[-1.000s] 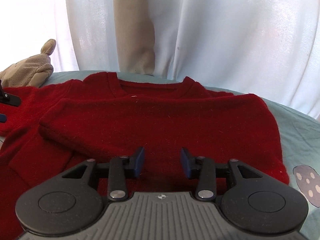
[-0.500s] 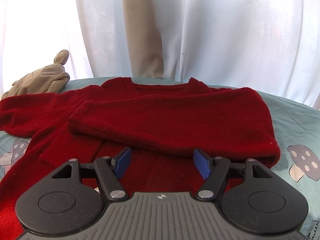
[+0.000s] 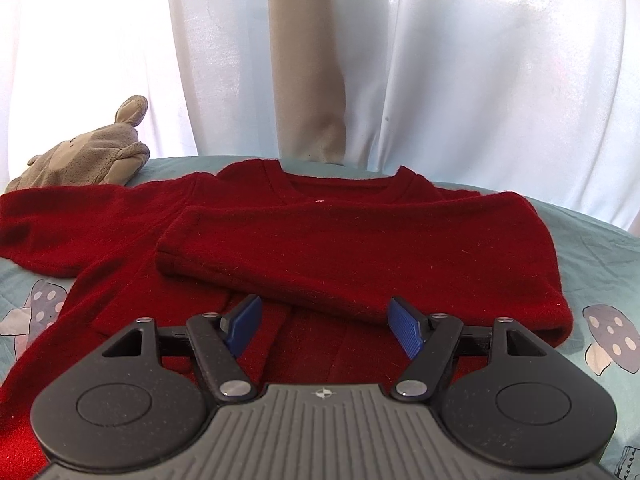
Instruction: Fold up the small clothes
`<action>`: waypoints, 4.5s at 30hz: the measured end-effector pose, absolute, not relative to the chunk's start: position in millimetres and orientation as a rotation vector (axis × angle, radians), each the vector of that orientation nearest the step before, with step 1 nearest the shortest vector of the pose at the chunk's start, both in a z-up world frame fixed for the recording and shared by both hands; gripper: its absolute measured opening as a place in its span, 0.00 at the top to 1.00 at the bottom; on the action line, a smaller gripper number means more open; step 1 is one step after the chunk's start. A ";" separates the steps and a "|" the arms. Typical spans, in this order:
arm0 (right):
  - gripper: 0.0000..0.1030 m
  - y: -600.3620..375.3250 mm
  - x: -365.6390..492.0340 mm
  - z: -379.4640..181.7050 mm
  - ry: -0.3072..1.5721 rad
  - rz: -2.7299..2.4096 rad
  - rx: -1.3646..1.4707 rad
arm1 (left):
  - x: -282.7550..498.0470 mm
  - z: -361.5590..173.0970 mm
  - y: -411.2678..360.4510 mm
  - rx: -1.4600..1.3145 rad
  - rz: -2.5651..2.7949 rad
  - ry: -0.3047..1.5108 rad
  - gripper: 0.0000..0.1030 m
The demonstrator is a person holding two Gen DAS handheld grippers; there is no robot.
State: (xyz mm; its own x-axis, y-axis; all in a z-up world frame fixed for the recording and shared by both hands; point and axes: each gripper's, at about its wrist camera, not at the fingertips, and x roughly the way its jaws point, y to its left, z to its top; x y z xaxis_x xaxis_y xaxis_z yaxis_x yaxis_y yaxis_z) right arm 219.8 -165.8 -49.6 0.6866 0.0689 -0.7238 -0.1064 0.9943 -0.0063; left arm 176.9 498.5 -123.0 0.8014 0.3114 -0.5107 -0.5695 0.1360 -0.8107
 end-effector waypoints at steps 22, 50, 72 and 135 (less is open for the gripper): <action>0.32 -164.0 213.5 -40.5 0.774 0.113 -0.032 | 174.8 -21.7 430.1 -0.990 0.544 0.219 0.89; 0.28 -190.6 245.8 -34.3 0.829 0.356 0.410 | 208.4 -28.1 163.4 -0.487 0.311 0.692 0.25; 0.86 -104.9 314.4 -48.5 0.891 0.543 0.542 | 212.1 -51.5 206.3 -0.424 0.456 0.774 0.34; 0.90 -272.8 298.5 -65.9 0.808 -0.079 0.053 | 284.8 -20.5 140.6 -0.257 0.211 0.799 0.52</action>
State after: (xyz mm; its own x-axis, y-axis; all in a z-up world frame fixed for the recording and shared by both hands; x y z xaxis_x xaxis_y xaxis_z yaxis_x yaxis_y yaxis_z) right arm 298.5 -272.8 -65.9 0.6882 -0.0500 -0.7238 0.0906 0.9957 0.0174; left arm 284.8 140.6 -20.5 0.6792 0.0892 -0.7285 -0.2822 0.9480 -0.1470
